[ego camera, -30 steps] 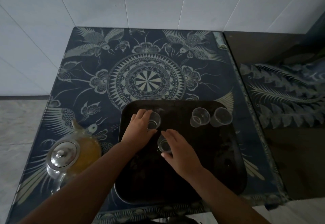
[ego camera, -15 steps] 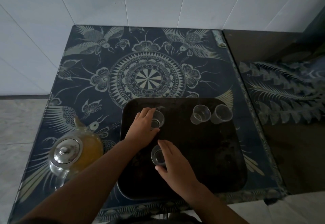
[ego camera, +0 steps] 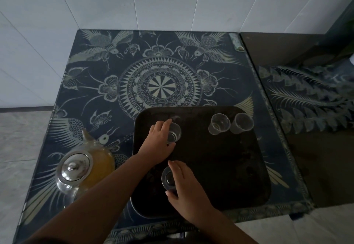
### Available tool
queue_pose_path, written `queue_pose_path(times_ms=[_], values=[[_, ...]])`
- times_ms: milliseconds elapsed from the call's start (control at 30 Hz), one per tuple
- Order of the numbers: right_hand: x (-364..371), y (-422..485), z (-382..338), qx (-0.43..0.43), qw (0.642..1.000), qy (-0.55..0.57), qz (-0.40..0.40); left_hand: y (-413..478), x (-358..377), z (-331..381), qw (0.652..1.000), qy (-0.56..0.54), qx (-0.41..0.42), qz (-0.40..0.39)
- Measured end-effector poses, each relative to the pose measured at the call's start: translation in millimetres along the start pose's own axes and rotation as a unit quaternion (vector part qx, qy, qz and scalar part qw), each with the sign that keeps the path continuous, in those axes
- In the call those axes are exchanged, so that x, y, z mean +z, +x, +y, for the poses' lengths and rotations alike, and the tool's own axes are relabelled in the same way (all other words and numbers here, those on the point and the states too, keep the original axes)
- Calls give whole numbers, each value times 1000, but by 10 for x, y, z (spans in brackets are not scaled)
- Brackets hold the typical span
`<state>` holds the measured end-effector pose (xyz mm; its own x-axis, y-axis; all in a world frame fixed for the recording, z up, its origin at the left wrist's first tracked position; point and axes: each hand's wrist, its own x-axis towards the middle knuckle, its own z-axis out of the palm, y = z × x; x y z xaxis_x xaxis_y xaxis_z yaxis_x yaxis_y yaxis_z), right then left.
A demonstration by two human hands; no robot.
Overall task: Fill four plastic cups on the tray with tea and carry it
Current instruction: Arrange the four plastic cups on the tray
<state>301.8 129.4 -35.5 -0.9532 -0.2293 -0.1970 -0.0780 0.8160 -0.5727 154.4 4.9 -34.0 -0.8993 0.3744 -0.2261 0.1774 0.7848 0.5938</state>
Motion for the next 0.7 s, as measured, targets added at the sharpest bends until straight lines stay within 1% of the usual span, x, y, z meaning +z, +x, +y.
queue_pose_path(times_ms=[400, 533, 700], values=[[-11, 13, 10, -5, 1000, 0, -14, -57, 11, -40, 1000, -15, 0, -6], [-73, 30, -35, 7, 1000, 14, -4, -90, 14, -48, 1000, -19, -7, -4], [-169, 42, -82, 18, 999, 8, 35, -125, -30, -28, 1000, -9, -16, 14]])
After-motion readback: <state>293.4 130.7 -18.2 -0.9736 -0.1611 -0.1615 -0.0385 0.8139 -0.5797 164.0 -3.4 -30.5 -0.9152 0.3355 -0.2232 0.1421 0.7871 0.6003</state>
